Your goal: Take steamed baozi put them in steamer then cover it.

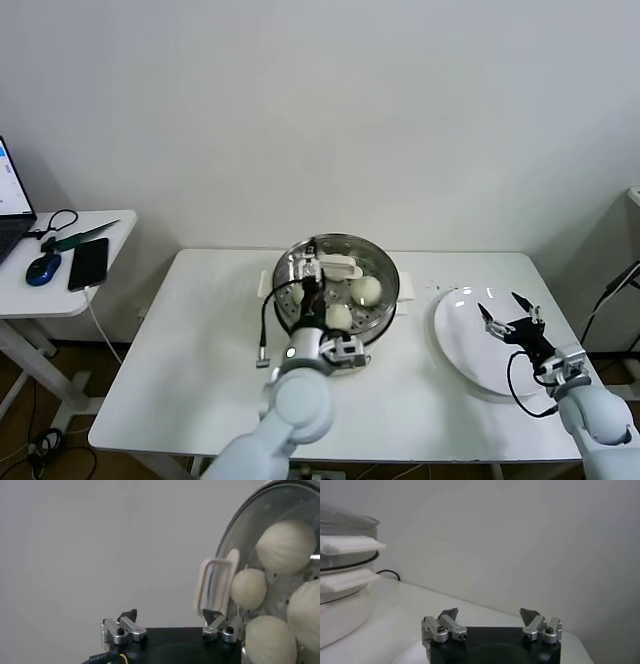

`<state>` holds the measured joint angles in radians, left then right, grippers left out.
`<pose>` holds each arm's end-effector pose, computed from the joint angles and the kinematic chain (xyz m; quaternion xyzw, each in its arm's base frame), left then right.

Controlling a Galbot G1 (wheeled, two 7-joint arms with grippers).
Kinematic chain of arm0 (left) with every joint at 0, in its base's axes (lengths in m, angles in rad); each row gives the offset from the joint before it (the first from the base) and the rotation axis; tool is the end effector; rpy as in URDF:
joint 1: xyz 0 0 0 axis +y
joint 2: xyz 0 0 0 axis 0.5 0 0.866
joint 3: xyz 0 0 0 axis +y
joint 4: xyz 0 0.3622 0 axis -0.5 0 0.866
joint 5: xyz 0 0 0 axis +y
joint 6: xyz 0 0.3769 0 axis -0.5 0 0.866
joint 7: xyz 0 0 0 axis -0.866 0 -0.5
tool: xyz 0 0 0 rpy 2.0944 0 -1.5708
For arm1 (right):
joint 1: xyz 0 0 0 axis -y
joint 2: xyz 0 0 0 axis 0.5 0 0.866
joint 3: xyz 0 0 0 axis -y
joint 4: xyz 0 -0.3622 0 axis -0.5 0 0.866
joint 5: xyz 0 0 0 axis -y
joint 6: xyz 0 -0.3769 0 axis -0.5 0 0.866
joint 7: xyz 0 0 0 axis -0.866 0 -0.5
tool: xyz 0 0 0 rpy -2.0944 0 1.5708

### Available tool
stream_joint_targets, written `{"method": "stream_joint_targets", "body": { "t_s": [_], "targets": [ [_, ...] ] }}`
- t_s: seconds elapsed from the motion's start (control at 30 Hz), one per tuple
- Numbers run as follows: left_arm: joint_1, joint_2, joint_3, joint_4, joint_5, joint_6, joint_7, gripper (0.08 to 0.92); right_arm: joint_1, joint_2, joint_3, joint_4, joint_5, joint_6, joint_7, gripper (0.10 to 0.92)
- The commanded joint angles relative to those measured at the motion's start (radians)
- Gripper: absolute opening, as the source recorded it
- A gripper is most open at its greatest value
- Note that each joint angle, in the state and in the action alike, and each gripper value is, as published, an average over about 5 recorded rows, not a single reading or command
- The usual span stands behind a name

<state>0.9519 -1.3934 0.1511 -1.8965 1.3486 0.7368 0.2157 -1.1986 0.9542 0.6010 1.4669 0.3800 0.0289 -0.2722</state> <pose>0.3040 -0.1769 -0.2494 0.0106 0.7743 0.6327 0.0003 0.3226 -0.2557 -0.3634 0.0864 -0.9850 0.1076 0.1033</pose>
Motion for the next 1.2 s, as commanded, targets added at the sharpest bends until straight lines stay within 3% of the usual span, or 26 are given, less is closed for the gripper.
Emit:
{"method": "stream_joint_targets", "body": {
  "t_s": [0.03,0.2,0.33,0.53,0.77,1.2],
  "targets": [
    [0.176,0.059,-0.196,-0.157,-0.360,-0.234,-0.189,0.823,-0.007,0.004,0.006,0.015,0.020,-0.022,0.008,0.823],
    [0.237,0.103,-0.349,-0.156,-0.653,-0.393,-0.270,0.823,-0.008,0.009,0.008,0.026,0.020,-0.003,0.005,0.823],
    [0.295,0.124,-0.490,-0.144,-0.900,-0.549,-0.285,0.823,-0.016,0.010,0.009,0.042,0.019,0.014,0.003,0.823],
    [0.422,0.100,-0.675,-0.139,-1.243,-0.699,-0.291,0.823,-0.039,0.014,0.017,0.065,0.008,0.038,-0.003,0.823],
    [0.555,0.037,-0.784,-0.102,-1.454,-0.742,-0.264,0.823,-0.053,0.037,0.030,0.046,-0.012,0.115,0.008,0.823],
    [0.632,0.014,-0.860,-0.088,-1.515,-0.738,-0.242,0.823,-0.135,0.061,0.069,0.084,0.009,0.153,0.006,0.823]
  ]
}}
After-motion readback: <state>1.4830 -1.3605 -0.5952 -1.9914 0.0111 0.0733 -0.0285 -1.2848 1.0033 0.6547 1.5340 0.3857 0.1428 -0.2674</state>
